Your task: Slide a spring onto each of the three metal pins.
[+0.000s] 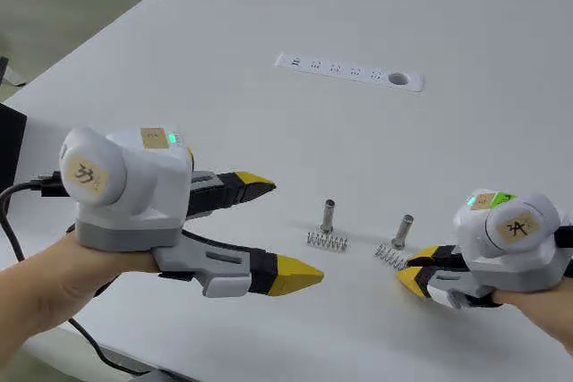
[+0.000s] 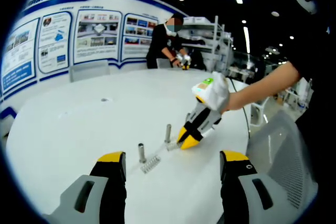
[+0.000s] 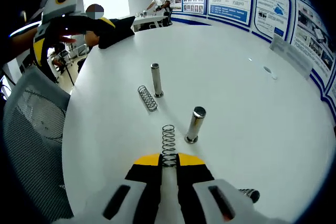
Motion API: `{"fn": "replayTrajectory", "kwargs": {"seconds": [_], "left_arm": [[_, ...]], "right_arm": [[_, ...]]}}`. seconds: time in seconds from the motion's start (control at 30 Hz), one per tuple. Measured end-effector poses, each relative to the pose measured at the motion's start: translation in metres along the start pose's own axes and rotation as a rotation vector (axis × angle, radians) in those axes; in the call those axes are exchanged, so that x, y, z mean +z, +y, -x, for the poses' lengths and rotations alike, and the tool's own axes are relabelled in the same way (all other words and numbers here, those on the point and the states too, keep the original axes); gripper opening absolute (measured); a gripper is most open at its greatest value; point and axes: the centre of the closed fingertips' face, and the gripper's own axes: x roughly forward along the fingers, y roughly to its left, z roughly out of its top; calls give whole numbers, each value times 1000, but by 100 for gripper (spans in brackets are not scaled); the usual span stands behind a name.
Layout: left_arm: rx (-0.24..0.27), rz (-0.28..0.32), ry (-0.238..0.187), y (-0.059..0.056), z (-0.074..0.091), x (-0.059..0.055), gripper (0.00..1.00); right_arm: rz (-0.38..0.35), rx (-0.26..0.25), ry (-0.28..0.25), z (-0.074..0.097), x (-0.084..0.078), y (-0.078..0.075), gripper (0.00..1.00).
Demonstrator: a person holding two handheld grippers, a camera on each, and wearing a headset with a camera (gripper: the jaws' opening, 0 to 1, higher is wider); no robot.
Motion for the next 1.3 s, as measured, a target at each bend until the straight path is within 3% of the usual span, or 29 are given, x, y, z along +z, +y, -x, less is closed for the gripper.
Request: {"fn": "replayTrajectory", "kwargs": {"seconds": [0.23,0.33,0.5,0.63,0.83,1.0,1.13,1.3], "left_arm": [[-13,-3,22,-6,1,-7,74],[-16,-5,22,-6,4,-5,71],[-14,-10,17,-7,4,-2,69],[-43,-17,7,-15,-2,2,69],[-85,-57,30,-26,-16,3,63],[-120,-55,17,-35,-24,10,56],[-142,-60,4,-43,-28,14,50],[-163,-91,45,-50,-33,8,49]], "right_arm": [[21,4,24,0,0,5,11],[43,21,58,1,-3,9,11],[65,50,43,16,5,19,10],[102,69,16,31,18,22,10],[236,94,-18,65,45,27,10],[284,129,-43,84,58,41,10],[319,157,-59,92,66,54,10],[443,200,-62,91,67,73,10]]}}
